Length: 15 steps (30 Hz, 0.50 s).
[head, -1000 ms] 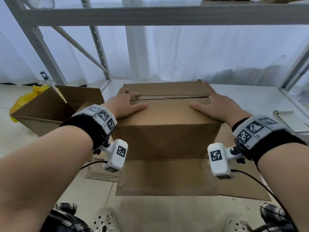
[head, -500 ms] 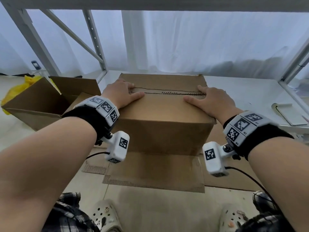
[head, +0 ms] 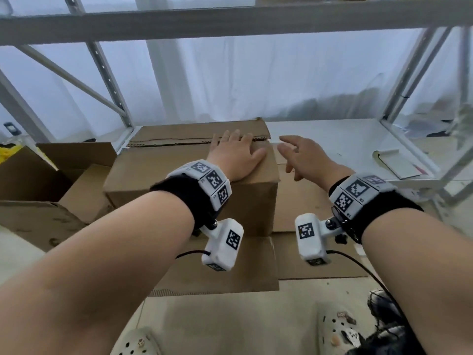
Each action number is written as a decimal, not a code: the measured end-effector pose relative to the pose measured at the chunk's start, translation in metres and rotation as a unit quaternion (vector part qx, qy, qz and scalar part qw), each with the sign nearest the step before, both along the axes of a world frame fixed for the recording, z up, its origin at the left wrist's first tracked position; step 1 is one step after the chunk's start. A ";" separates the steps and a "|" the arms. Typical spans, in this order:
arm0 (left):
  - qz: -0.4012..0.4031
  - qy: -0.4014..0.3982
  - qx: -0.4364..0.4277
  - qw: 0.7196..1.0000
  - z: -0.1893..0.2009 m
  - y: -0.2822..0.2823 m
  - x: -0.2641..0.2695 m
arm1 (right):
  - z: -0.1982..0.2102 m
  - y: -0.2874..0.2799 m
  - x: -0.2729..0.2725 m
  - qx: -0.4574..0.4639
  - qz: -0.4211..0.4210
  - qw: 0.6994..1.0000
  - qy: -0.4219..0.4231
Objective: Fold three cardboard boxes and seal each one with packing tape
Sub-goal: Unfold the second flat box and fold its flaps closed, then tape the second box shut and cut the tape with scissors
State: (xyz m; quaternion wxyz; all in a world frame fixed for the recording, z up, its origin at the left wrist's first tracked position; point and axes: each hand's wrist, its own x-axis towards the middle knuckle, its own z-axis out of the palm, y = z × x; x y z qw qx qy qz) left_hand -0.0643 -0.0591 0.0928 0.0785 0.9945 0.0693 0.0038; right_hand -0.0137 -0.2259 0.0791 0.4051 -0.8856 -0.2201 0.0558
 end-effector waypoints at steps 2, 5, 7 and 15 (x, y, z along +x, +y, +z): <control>-0.002 -0.013 -0.008 1.000 0.002 -0.014 0.013 | -0.002 -0.030 0.010 -0.024 -0.042 0.999 -0.013; -0.008 -0.011 -0.007 1.000 0.000 -0.041 0.032 | -0.015 -0.083 0.024 -0.093 -0.083 0.992 -0.012; -0.008 -0.013 -0.004 1.000 -0.004 -0.057 0.041 | -0.029 -0.114 0.033 -0.138 -0.114 0.984 -0.005; 0.029 -0.060 0.036 0.997 -0.016 -0.061 0.052 | -0.062 -0.105 0.061 -0.240 -0.083 0.967 0.038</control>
